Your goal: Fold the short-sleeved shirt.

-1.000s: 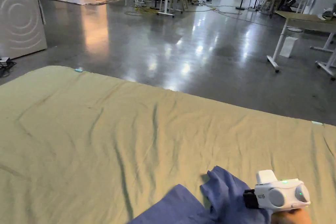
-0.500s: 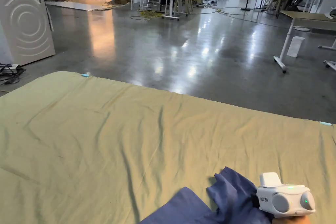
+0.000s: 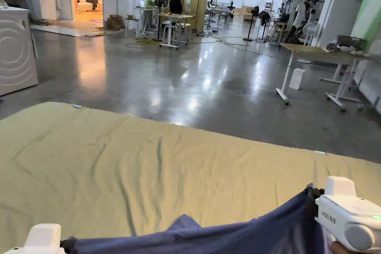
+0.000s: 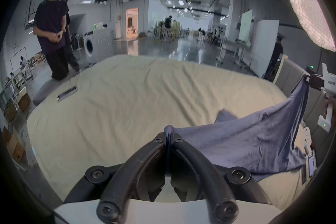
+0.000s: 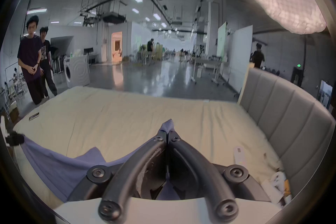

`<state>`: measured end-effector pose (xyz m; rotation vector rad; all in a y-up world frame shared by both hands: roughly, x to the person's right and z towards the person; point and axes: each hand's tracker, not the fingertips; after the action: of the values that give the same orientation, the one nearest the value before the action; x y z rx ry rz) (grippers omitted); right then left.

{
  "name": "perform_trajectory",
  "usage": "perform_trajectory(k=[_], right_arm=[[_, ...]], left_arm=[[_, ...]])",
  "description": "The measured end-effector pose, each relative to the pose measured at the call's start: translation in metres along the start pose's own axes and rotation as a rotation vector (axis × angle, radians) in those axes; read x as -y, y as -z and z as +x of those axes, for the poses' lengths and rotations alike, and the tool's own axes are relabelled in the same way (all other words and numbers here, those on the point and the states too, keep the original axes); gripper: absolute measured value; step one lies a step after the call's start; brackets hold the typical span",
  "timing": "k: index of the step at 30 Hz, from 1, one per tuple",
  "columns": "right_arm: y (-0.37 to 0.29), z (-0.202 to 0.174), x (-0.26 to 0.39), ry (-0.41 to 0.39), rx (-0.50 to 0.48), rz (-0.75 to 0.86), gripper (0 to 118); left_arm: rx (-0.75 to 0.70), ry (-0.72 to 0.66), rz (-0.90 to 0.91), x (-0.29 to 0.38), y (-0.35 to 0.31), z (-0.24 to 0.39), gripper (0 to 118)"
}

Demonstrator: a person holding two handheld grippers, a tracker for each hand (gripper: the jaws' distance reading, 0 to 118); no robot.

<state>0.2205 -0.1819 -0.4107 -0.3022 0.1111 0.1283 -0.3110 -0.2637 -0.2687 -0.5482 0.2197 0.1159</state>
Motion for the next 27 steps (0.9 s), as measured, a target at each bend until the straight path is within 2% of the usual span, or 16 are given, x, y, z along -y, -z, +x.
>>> perform_trajectory(k=[2, 3, 4, 6, 7, 8, 12, 18, 23, 27], right_arm=[[-0.03, 0.009, -0.023, -0.055, 0.05, 0.074, 1], [-0.043, 0.014, -0.037, -0.107, 0.079, 0.121, 1], [-0.052, 0.021, -0.043, -0.054, 0.089, 0.094, 1], [-0.075, 0.034, -0.066, -0.066, 0.147, 0.142, 1], [-0.085, 0.04, -0.072, -0.019, 0.168, 0.139, 1], [-0.095, 0.043, -0.084, -0.064, 0.186, 0.177, 1], [-0.125, 0.056, -0.116, -0.09, 0.236, 0.211, 1], [-0.151, 0.069, -0.156, -0.078, 0.282, 0.269, 1], [-0.144, 0.076, -0.179, -0.046, 0.292, 0.285, 1], [-0.111, 0.077, -0.202, -0.027, 0.282, 0.276, 1]], left_arm=[[0.013, 0.005, 0.062, -0.03, -0.012, 0.012, 4], [0.019, 0.015, 0.084, -0.046, -0.016, 0.017, 4], [0.019, 0.029, 0.089, -0.058, -0.019, 0.022, 4], [0.044, 0.047, 0.152, -0.094, -0.029, 0.036, 4], [0.056, 0.061, 0.171, -0.108, -0.033, 0.041, 4], [0.057, 0.076, 0.179, -0.123, -0.036, 0.047, 4], [0.074, 0.116, 0.249, -0.179, -0.048, 0.071, 4], [0.096, 0.139, 0.304, -0.24, -0.06, 0.093, 4], [0.091, 0.145, 0.32, -0.278, -0.057, 0.099, 4], [0.059, 0.165, 0.32, -0.302, -0.041, 0.104, 4]])
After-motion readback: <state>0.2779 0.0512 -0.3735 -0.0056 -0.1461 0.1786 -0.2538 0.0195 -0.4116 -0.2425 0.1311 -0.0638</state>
